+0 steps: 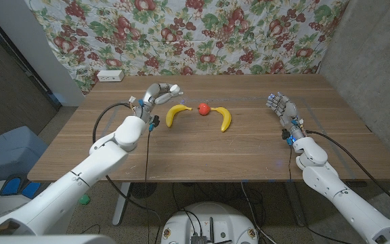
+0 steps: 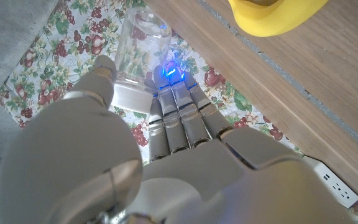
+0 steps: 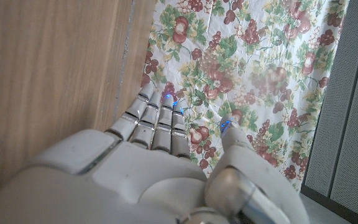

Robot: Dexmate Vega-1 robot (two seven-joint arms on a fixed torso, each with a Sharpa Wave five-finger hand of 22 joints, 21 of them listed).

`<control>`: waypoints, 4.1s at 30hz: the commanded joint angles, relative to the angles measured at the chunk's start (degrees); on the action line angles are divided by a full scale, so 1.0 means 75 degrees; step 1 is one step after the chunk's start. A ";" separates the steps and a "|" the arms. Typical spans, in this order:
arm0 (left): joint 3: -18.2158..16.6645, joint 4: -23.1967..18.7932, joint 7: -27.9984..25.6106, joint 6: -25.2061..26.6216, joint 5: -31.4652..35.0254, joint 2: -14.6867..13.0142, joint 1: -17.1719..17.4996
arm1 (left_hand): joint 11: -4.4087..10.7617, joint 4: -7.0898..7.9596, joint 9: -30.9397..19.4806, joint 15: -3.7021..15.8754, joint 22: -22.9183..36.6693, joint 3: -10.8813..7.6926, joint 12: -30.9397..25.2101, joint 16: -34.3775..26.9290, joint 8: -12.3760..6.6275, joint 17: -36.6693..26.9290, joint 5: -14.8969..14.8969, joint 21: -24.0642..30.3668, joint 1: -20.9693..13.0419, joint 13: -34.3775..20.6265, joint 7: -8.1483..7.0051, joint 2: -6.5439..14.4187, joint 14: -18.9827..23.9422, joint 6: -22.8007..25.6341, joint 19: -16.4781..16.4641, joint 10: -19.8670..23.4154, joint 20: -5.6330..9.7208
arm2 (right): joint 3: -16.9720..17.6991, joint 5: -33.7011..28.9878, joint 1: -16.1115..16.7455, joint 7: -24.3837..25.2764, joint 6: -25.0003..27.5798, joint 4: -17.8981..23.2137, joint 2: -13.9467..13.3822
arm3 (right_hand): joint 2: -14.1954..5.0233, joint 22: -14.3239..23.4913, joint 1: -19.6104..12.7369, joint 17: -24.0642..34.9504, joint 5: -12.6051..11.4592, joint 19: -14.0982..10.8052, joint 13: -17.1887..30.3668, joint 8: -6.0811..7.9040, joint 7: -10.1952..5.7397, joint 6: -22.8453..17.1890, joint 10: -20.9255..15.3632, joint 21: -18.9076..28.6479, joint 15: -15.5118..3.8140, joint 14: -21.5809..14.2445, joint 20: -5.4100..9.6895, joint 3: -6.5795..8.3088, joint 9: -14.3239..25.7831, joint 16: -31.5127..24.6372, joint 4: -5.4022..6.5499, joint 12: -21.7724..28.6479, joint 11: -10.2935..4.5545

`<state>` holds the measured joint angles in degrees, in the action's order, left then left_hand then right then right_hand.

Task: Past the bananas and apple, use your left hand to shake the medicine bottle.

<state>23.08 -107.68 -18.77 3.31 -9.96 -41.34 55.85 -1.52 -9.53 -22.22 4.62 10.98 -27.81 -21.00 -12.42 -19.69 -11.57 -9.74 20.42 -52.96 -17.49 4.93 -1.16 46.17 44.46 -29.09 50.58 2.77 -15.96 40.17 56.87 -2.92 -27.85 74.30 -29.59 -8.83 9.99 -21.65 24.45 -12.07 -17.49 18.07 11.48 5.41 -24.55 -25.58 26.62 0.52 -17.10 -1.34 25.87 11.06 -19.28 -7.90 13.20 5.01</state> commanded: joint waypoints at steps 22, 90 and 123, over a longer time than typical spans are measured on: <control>0.0883 -0.0394 0.0315 0.1296 0.1864 -0.0316 -0.0577 | 0.1455 -0.0015 -0.0019 0.1194 0.0017 -0.0037 -0.0052 -0.0006 0.0009 -0.0030 -0.0049 0.0036 -0.1472 -0.0668 -0.0369 0.1509 0.0026 0.0839 0.0021 0.1709 0.0052 | 0.0024 0.0148 -0.0084 -0.0240 -0.0081 -0.0290 0.0084 | -0.0073 0.0031 -0.0020 0.0005 -0.0038 -0.0107 0.0028 0.0036 0.0001 -0.0062 -0.0026 -0.0087 -0.0006 -0.0060 0.0017 0.0004 0.0037 0.0026 -0.0033 0.0018 0.0002; 0.2425 0.0149 0.1160 0.2550 0.4501 -0.0113 -0.1368 | 0.1487 -0.0020 0.0083 0.1199 0.0010 0.0004 0.0078 -0.0014 0.0197 -0.0033 -0.0058 0.0091 -0.1512 -0.0574 -0.0370 0.1497 0.0069 0.0900 0.0021 0.1694 0.0074 | 0.0065 0.0267 -0.0141 -0.0343 -0.0063 -0.0467 0.0131 | -0.0071 0.0038 0.0009 0.0026 -0.0027 -0.0145 0.0038 0.0034 -0.0007 -0.0054 -0.0012 -0.0244 -0.0021 -0.0044 0.0032 -0.0021 0.0038 0.0046 -0.0012 0.0019 -0.0012; 0.2640 0.0250 0.1475 0.2775 0.5143 -0.0105 -0.1402 | 0.1591 -0.0023 0.0231 0.1154 -0.0005 0.0151 0.0317 0.0063 0.0482 0.0013 -0.0117 0.0078 -0.1377 -0.0284 -0.0353 0.1297 -0.0044 0.0821 0.0101 0.1515 0.0059 | 0.0089 0.0251 0.0009 -0.0318 -0.0124 -0.0293 0.0080 | -0.0073 0.0041 0.0025 0.0032 -0.0023 -0.0170 0.0043 0.0036 -0.0012 -0.0058 -0.0019 -0.0300 -0.0017 -0.0060 0.0024 -0.0031 0.0039 0.0047 -0.0005 0.0023 -0.0008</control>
<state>42.86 -106.03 -8.51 24.04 28.27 -42.10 45.27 -1.34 -9.85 -20.71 5.01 10.94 -27.28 -19.43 -12.35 -16.77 -11.49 -10.00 20.98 -53.27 -18.72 4.61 -1.47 46.55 45.81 -28.74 51.21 2.66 -15.41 41.96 56.74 -5.30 -28.64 71.85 -28.99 -8.83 9.99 -21.65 24.58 -12.06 -18.52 18.21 11.48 5.41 -24.55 -25.58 24.57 0.52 -17.10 -1.11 25.87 11.06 -19.06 -7.90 13.20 5.01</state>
